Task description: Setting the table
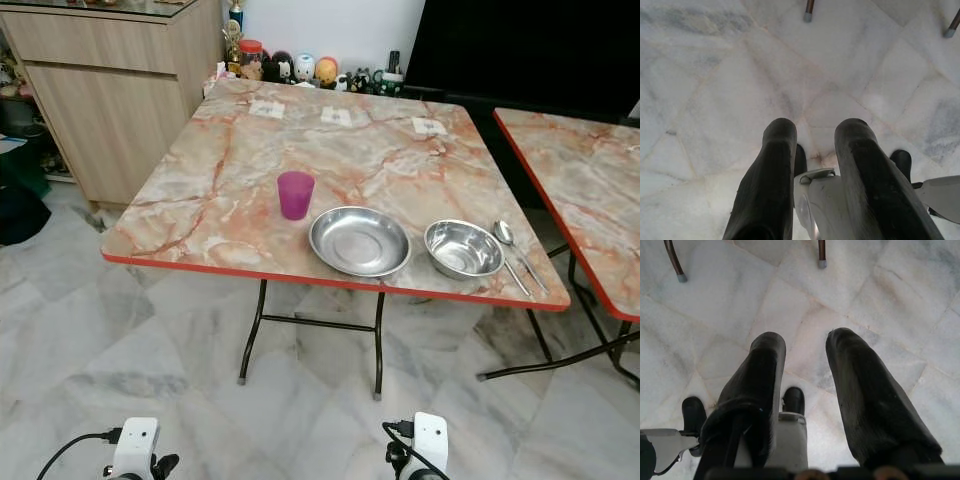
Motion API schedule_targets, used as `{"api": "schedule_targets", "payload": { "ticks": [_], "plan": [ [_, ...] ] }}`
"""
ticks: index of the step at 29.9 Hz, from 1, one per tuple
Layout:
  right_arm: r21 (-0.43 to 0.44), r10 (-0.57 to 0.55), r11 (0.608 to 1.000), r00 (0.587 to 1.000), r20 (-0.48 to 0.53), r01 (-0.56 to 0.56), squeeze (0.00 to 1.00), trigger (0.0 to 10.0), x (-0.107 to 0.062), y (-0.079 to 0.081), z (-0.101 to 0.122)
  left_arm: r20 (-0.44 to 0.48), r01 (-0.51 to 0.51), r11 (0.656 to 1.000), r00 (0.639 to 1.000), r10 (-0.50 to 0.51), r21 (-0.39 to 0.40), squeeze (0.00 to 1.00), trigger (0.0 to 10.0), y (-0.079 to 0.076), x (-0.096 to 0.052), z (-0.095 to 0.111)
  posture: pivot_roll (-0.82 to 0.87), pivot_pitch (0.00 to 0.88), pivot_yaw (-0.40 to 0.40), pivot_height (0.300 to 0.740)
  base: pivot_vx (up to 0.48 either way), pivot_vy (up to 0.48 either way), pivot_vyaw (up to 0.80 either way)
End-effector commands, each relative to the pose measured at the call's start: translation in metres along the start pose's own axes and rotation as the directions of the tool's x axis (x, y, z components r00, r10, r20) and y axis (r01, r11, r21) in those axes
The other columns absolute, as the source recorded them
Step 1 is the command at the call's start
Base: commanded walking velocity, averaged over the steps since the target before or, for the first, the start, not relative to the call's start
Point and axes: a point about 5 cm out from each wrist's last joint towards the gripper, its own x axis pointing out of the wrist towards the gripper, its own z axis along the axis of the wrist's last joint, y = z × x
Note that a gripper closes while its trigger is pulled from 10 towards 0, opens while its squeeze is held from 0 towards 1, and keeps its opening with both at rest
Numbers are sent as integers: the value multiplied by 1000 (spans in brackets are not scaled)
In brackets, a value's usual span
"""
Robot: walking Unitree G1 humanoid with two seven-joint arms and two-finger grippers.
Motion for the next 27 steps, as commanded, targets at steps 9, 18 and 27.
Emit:
{"api": "schedule_targets", "payload": {
  "ticks": [9,18,27],
  "plan": [
    [49,7,999,1000,17,-8,0,10000,2,11,3,10,26,999,1000,-26,46,0,10000,5,1,7,220,0,-76,740,0,0,0],
    [92,10,996,1000,11,-11,0,10000,2,21,-4,78,30,997,996,-35,71,0,10000,10,3,29,215,0,-45,740,0,0,0],
    [11,29,999,980,197,-32,0,10000,2,19,26,295,36,992,953,-69,117,0,10000,4,1,62,175,0,-77,740,0,0,0]
  ]
}}
